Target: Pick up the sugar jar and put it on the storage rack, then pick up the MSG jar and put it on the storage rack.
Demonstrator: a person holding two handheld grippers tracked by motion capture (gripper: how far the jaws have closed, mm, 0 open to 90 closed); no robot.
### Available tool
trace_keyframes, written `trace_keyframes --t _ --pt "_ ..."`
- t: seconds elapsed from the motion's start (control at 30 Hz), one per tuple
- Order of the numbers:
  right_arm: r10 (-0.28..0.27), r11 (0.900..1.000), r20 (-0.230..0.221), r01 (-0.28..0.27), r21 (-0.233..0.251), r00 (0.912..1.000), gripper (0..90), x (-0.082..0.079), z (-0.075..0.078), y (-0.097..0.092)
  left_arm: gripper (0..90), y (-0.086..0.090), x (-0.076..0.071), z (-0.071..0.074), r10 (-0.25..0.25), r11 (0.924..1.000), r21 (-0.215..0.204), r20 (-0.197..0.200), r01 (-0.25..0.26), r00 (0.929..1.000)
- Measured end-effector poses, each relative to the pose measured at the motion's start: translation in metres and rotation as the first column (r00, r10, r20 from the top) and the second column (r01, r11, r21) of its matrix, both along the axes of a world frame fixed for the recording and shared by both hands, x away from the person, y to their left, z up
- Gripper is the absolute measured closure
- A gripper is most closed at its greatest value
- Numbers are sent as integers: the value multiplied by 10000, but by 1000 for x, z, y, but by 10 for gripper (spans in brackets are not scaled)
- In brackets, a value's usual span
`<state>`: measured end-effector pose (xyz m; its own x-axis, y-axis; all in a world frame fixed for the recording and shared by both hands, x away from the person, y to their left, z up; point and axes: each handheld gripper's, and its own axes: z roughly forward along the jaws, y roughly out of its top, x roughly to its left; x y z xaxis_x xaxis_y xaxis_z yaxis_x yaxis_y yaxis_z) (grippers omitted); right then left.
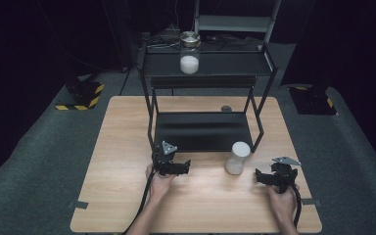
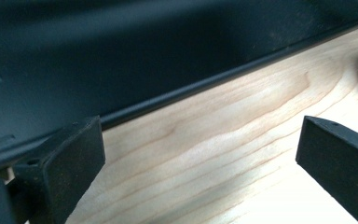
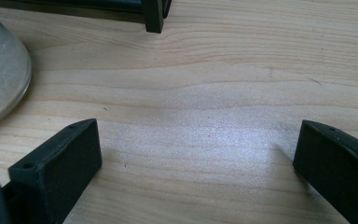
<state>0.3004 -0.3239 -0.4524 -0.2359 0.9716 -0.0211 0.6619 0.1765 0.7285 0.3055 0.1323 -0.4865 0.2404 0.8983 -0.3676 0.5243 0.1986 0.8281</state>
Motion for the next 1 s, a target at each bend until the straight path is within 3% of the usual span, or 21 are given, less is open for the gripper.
trace_keyframes --t 0.07,0.17,0.37,0.43,0.53,0.6,1.0 --pt "-1 10000 -2 1 2 10000 0 0 0 0 10 -2 1 -4 47 10000 9 -72 -47 10000" --pt "-2 10000 -2 2 1 10000 0 0 0 0 9 -5 2 -6 14 9991 419 -206 -5 9998" --pt "-5 10000 -3 5 -1 10000 0 0 0 0 8 -9 2 -10 272 9986 460 -269 -260 9993" --pt "-5 10000 -5 5 -2 10000 0 0 0 0 8 -10 2 -10 182 9976 680 -283 -162 9994" --pt "-13 10000 -7 13 -1 10000 0 0 0 1 5 -15 1 -8 -97 9886 1497 -270 137 9996" --pt "-17 10000 -7 17 -2 10000 0 0 0 1 4 -16 1 -10 -12 9911 1332 -232 42 9997" --pt "-28 10000 -13 28 -20 10000 0 0 0 1 3 -16 1 -10 3 9909 1347 -231 28 9997"
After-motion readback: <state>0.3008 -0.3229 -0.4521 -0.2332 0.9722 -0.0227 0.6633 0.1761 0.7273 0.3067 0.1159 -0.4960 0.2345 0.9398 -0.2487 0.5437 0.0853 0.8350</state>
